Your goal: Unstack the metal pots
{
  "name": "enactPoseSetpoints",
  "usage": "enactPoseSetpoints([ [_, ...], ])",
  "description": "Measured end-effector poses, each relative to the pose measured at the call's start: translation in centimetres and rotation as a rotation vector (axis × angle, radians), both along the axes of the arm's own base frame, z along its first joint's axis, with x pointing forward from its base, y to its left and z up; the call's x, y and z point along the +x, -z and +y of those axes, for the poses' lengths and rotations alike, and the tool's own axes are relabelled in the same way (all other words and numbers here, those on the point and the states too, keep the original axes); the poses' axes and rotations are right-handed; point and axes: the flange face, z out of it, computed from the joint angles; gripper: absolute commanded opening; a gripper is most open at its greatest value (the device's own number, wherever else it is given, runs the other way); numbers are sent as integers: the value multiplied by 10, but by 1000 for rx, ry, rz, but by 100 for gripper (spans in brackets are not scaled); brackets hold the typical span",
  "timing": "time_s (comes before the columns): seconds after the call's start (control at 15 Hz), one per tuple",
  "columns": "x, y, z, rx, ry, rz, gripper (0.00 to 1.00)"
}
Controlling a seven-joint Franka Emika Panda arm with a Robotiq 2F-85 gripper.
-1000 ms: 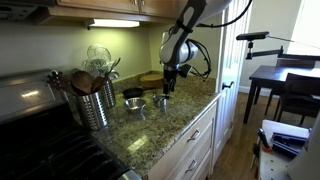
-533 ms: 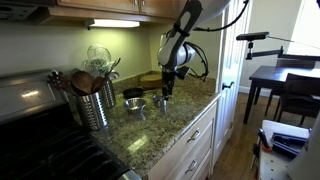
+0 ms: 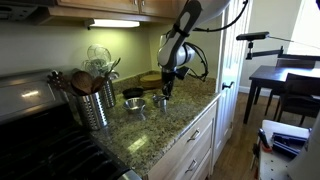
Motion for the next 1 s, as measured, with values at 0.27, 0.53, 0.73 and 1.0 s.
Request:
enactPoseSetpoints([
  [0.27, 0, 0, 0, 0, 1, 0, 12],
  [0.53, 1, -5, 0, -10, -4, -6, 12],
  [0.73, 2, -15, -1, -17, -3, -22, 12],
  [1.0, 2, -27, -3, -28, 9, -41, 12],
])
